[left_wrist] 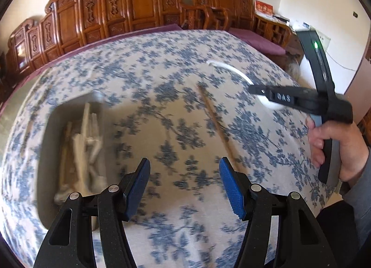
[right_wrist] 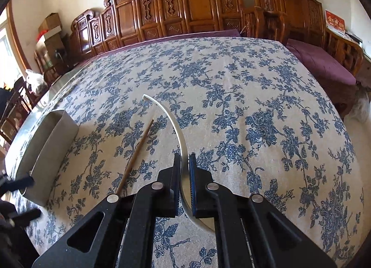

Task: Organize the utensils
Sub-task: 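Grasp the wooden chopstick with the left gripper while the right holds the ladle spoon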

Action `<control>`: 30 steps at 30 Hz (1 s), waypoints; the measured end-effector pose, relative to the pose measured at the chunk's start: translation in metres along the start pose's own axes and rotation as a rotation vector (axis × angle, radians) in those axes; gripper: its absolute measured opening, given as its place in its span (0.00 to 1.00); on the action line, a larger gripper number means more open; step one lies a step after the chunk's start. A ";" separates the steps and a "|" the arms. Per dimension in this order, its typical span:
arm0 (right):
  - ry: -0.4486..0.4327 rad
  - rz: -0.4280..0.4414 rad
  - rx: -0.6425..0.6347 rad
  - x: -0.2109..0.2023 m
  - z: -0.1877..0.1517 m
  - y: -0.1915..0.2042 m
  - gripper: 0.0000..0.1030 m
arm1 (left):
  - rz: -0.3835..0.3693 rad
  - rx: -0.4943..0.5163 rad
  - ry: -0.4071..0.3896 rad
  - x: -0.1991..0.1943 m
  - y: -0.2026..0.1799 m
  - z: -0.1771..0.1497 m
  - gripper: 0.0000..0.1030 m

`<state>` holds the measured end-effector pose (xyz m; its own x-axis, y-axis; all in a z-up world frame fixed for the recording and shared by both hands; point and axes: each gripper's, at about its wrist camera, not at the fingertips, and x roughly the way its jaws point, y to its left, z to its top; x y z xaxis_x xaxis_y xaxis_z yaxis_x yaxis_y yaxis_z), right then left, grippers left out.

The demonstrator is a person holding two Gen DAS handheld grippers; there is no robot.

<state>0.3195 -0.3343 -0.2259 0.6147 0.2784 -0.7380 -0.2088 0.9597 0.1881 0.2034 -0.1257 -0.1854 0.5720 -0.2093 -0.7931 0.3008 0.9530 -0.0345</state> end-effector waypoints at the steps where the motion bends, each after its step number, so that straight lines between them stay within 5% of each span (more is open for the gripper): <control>1: -0.001 0.001 0.000 0.000 0.000 -0.001 0.08 | -0.005 0.011 0.010 0.006 -0.007 -0.001 0.57; 17: -0.011 0.021 0.066 -0.004 -0.003 -0.024 0.08 | -0.020 0.068 0.111 0.084 -0.053 0.024 0.41; 20: -0.013 0.012 0.058 -0.005 -0.003 -0.023 0.08 | -0.012 0.072 0.101 0.087 -0.054 0.028 0.32; 24: -0.016 0.005 0.057 -0.007 -0.004 -0.021 0.08 | -0.020 0.064 0.109 0.088 -0.048 0.030 0.06; 30: 0.022 -0.024 0.036 0.001 -0.011 -0.013 0.08 | -0.013 0.054 0.130 0.075 -0.034 0.017 0.04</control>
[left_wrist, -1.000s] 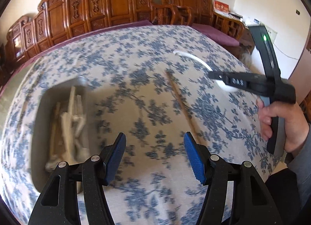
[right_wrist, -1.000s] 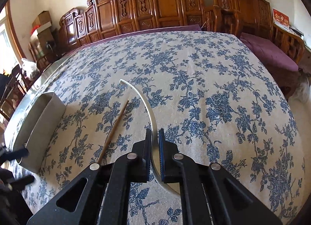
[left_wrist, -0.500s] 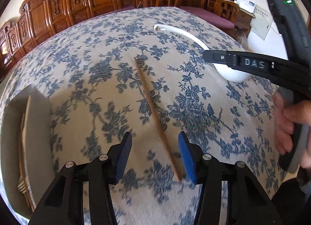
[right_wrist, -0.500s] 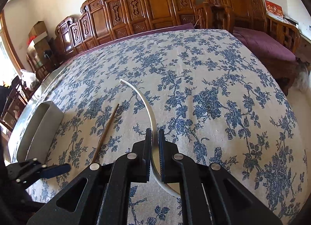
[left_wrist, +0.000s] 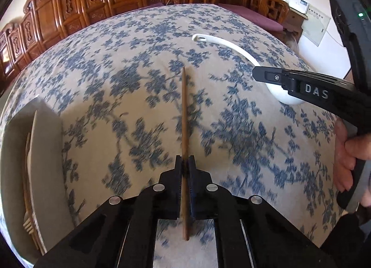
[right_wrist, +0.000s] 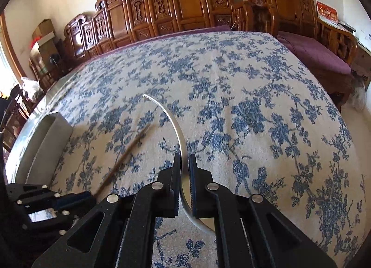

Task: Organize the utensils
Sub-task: 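Grasp the wooden chopstick with the left gripper while the right holds the ladle spoon, then carry the chopstick into the tray with the left gripper and release it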

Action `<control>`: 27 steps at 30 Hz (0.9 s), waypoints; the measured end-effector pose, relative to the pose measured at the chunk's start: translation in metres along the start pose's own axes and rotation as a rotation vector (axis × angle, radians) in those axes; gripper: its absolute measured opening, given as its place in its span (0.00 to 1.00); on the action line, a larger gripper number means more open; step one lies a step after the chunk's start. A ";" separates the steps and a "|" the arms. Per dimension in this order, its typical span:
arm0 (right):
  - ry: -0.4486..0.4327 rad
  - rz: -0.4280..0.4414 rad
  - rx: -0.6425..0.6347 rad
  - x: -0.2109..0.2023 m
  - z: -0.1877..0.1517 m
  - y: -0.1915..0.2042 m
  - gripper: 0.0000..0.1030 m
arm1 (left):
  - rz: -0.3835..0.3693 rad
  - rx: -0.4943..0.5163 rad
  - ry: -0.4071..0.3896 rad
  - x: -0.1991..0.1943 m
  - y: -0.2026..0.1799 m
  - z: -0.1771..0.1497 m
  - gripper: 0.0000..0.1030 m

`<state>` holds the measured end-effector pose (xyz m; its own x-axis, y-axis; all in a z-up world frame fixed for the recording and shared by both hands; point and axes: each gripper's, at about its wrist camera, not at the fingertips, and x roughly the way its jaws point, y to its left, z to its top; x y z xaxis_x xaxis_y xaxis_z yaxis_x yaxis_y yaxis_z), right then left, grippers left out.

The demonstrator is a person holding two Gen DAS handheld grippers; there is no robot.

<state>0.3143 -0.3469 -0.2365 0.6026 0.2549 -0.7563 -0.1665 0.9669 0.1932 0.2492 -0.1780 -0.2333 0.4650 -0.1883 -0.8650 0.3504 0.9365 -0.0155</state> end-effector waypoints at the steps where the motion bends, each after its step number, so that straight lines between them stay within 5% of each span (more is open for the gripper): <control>1: 0.003 -0.007 -0.003 0.000 -0.001 0.001 0.08 | 0.000 -0.001 0.002 -0.003 0.002 -0.003 0.04; 12: 0.000 -0.047 -0.024 -0.020 -0.010 0.020 0.08 | 0.009 -0.005 -0.046 -0.062 0.030 -0.027 0.04; 27: -0.061 0.045 -0.051 -0.087 -0.020 0.086 0.08 | 0.040 -0.033 -0.148 -0.128 0.069 -0.042 0.04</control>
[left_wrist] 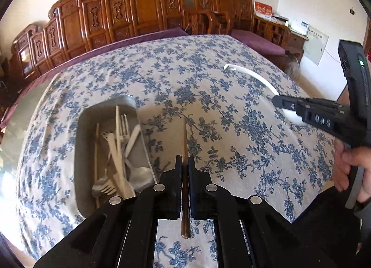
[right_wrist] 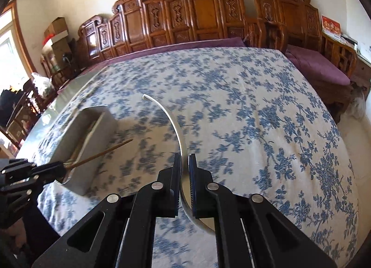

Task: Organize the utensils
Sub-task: 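Carry the chopstick into the tray with the left gripper and release it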

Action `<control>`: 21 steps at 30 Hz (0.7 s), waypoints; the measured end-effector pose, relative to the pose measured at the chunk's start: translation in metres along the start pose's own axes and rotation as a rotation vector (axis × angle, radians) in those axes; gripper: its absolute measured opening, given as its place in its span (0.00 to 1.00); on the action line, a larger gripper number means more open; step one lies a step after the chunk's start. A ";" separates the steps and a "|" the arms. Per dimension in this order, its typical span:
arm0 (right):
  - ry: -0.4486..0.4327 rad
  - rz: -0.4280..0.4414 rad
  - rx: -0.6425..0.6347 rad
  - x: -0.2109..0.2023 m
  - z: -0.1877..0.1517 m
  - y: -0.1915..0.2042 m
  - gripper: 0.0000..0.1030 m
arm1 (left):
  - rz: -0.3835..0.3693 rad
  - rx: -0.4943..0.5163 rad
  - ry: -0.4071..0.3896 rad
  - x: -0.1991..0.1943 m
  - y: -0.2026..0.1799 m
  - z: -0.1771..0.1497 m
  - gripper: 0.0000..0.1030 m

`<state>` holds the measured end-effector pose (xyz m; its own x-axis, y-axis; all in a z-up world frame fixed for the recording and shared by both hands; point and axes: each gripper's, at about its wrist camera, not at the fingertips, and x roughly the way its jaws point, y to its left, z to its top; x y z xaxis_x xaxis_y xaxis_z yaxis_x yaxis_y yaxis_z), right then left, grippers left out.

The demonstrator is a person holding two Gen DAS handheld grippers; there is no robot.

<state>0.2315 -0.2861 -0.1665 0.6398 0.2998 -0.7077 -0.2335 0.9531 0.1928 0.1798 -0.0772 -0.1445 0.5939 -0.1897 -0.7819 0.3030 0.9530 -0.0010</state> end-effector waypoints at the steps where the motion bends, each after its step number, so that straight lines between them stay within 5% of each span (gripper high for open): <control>1: -0.002 0.003 -0.007 -0.003 0.000 0.005 0.08 | -0.001 -0.007 -0.012 -0.006 0.003 0.001 0.04; 12: -0.005 0.078 -0.046 -0.015 0.003 0.054 0.08 | 0.049 -0.077 -0.097 -0.046 0.049 0.004 0.04; 21: 0.020 0.148 -0.071 -0.001 0.003 0.104 0.08 | 0.105 -0.171 -0.102 -0.036 0.101 -0.002 0.04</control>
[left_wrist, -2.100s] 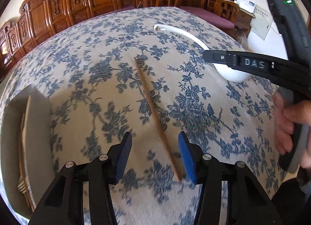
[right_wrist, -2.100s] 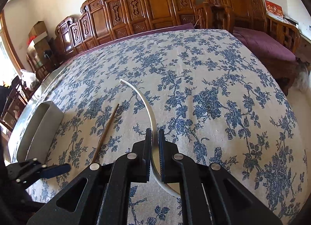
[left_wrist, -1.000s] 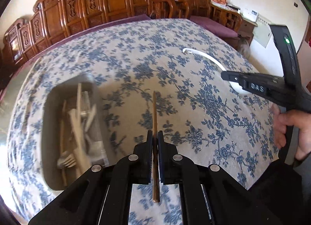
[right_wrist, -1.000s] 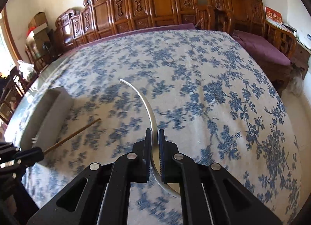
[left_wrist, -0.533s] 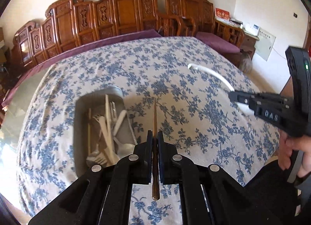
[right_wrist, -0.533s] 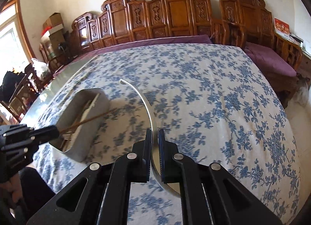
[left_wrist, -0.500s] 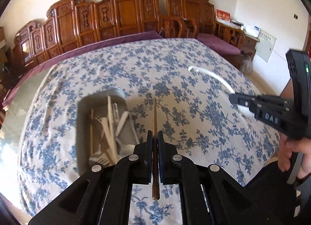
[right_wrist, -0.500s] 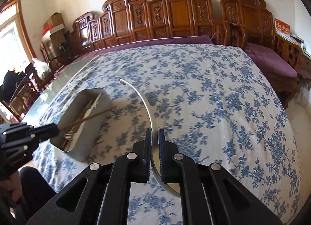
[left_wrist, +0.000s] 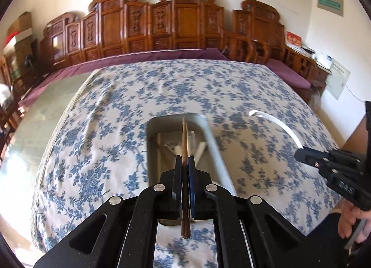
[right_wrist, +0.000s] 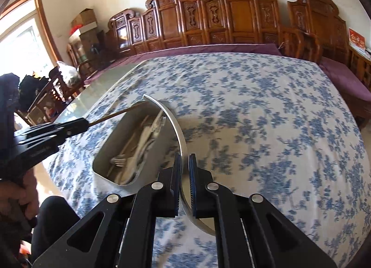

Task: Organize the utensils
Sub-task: 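Carry the chopstick into the tray with the left gripper and release it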

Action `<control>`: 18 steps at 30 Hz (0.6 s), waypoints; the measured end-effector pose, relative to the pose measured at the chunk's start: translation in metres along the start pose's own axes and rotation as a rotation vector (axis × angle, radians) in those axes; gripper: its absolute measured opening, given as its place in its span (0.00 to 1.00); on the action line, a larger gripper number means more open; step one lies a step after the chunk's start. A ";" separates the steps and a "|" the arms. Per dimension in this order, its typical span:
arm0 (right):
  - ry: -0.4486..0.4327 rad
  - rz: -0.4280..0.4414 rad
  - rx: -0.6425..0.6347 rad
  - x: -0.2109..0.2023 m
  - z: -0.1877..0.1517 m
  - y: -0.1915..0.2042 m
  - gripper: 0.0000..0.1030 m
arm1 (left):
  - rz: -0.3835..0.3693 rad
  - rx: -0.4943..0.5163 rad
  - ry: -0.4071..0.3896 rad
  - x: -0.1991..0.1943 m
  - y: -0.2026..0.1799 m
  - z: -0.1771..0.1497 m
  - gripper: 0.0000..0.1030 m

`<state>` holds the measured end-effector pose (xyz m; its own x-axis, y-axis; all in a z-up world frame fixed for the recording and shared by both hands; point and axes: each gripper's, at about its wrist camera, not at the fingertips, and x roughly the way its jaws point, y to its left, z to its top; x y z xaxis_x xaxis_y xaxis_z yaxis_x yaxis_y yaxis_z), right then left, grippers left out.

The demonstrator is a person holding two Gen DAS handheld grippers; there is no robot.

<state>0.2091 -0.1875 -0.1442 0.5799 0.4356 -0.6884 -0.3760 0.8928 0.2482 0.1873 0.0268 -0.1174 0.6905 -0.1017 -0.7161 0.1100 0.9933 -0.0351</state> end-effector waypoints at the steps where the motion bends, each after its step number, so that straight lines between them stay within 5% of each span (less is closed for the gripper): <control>1: 0.002 0.010 0.000 0.003 0.001 0.004 0.08 | 0.008 -0.012 0.005 0.006 0.006 -0.001 0.04; 18: 0.035 0.091 0.026 0.042 0.022 0.037 0.08 | -0.012 -0.054 0.125 0.074 0.024 -0.014 0.04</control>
<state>0.2357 -0.1342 -0.1485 0.5180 0.5114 -0.6857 -0.4072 0.8524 0.3281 0.2310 0.0440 -0.1813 0.5947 -0.1091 -0.7965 0.0768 0.9939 -0.0788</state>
